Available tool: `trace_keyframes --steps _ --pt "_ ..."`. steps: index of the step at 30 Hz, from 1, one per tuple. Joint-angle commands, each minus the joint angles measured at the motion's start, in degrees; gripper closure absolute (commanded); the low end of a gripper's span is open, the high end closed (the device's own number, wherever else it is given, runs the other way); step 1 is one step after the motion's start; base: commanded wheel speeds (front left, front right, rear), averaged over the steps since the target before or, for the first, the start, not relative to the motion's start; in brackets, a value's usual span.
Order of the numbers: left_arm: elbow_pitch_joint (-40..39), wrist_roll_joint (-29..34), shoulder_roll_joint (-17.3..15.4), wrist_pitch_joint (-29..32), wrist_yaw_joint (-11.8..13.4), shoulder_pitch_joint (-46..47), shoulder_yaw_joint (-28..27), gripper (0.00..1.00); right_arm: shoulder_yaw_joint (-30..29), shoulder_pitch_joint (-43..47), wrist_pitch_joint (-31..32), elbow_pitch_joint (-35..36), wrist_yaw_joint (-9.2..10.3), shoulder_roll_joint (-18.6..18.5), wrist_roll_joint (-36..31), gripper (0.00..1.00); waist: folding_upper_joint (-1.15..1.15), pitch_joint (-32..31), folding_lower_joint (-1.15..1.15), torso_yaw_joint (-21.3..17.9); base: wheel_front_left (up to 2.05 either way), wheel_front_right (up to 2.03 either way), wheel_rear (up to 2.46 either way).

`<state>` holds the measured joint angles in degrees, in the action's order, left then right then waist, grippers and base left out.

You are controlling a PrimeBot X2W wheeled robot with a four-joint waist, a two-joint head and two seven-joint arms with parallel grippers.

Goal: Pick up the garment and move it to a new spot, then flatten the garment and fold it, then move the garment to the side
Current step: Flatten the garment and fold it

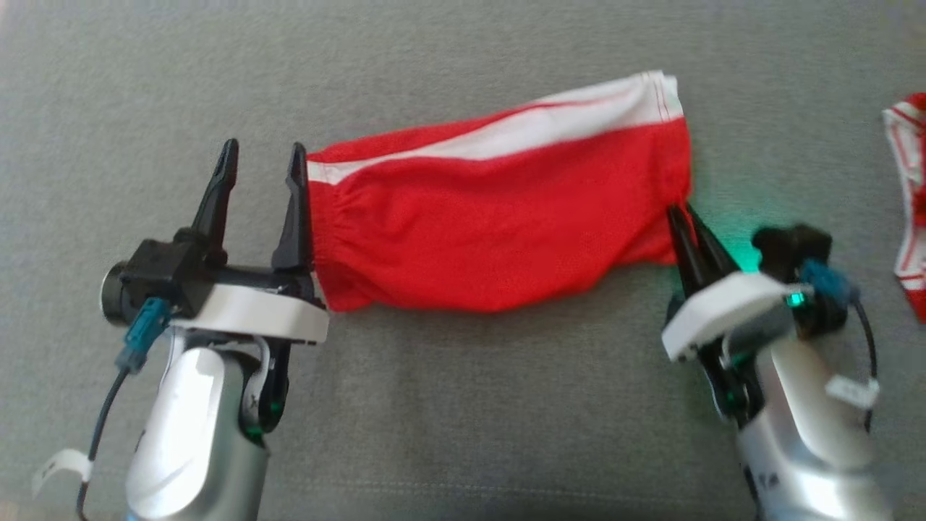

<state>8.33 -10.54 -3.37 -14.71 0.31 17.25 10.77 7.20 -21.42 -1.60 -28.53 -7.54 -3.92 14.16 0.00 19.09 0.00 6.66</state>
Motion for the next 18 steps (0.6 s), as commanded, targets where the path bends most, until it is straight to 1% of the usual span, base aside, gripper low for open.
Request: trace_keyframes --steps 1,7,10,14,18 --pt "-2.0 0.5 -1.1 -0.3 -0.2 -0.1 -2.1 0.0 0.5 1.0 -0.7 2.1 0.05 0.8 0.3 1.0 0.0 -0.8 0.0 -1.0 0.0 0.0 0.0" --pt "-1.7 0.9 -1.7 -0.3 -0.5 -1.5 -2.1 0.0 -4.3 9.0 -0.7 7.4 0.05 1.0 1.6 1.0 0.0 -2.1 0.0 -2.7 0.0 0.0 0.0" --pt "-1.5 0.9 -1.9 -0.3 -0.5 -2.0 -2.2 0.0 -5.9 12.0 -0.4 9.3 0.05 1.0 3.2 1.0 0.0 -2.7 0.0 -3.2 0.0 0.0 0.0" --pt "-1.6 0.8 -1.9 -0.3 -0.4 -2.6 -2.2 0.0 -7.3 13.9 -0.1 10.6 0.05 1.0 4.4 1.0 0.0 -3.0 0.0 -3.7 0.0 0.0 0.0" --pt "-1.4 0.7 -2.0 -0.3 -0.5 -2.7 -2.0 0.0 -7.9 13.7 0.3 11.3 0.05 1.0 5.0 1.0 0.0 -3.2 0.0 -3.8 0.0 0.0 0.0"
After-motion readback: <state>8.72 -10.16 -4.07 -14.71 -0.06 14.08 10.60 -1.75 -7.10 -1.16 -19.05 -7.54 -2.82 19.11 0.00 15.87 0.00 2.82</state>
